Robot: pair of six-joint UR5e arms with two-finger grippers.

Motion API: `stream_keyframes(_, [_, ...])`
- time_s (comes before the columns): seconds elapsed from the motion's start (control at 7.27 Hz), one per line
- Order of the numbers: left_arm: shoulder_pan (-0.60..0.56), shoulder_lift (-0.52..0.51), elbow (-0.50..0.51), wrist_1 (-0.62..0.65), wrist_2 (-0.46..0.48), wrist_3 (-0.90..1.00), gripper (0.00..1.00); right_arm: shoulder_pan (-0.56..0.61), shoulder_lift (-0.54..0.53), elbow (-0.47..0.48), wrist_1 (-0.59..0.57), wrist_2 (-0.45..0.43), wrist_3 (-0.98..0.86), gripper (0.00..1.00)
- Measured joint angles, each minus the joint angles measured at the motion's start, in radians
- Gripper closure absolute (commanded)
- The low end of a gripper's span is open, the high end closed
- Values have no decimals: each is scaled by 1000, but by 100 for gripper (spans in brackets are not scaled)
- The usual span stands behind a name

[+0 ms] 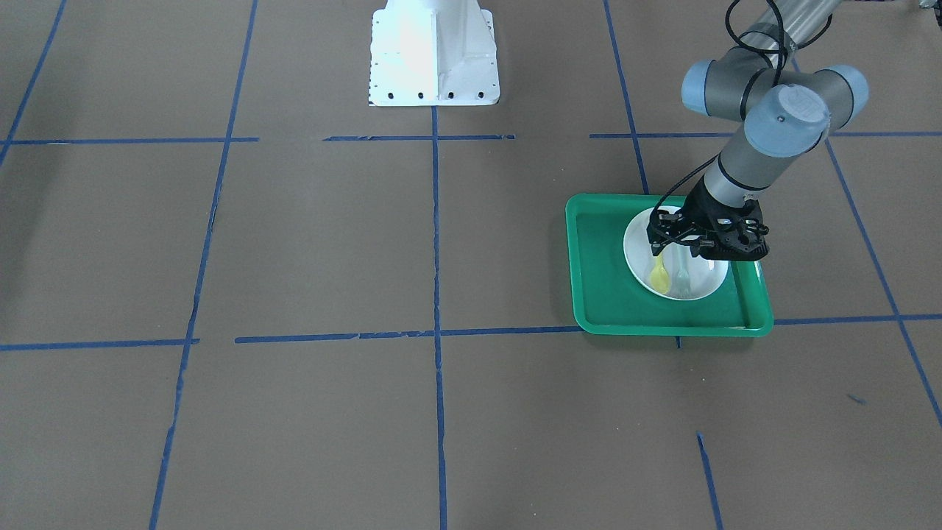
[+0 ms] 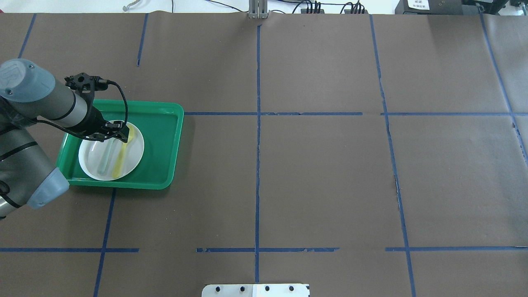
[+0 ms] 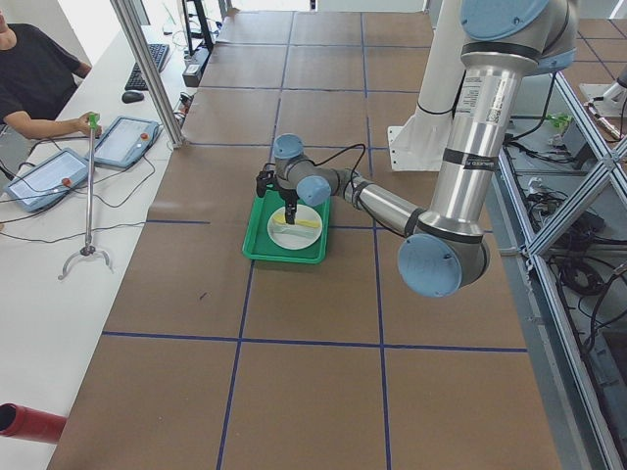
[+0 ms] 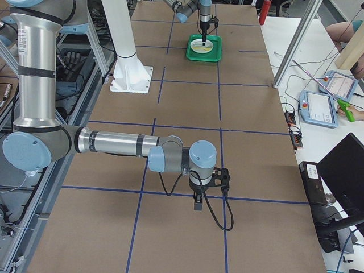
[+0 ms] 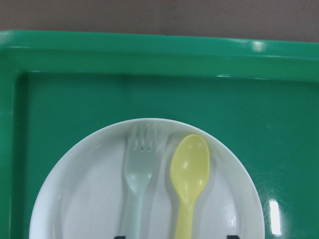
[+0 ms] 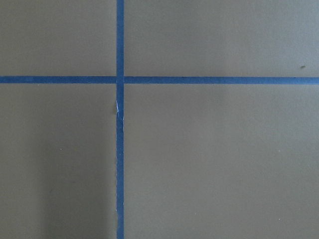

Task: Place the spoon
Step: 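Move the left gripper over the yellow spoon on the white plate, then lower the left gripper and close it on the yellow spoon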

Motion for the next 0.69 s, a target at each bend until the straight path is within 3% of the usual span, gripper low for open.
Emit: stream_keyframes(0.69, [29, -38, 52, -1, 42, 2, 35, 0, 0, 0, 0, 0, 0, 0])
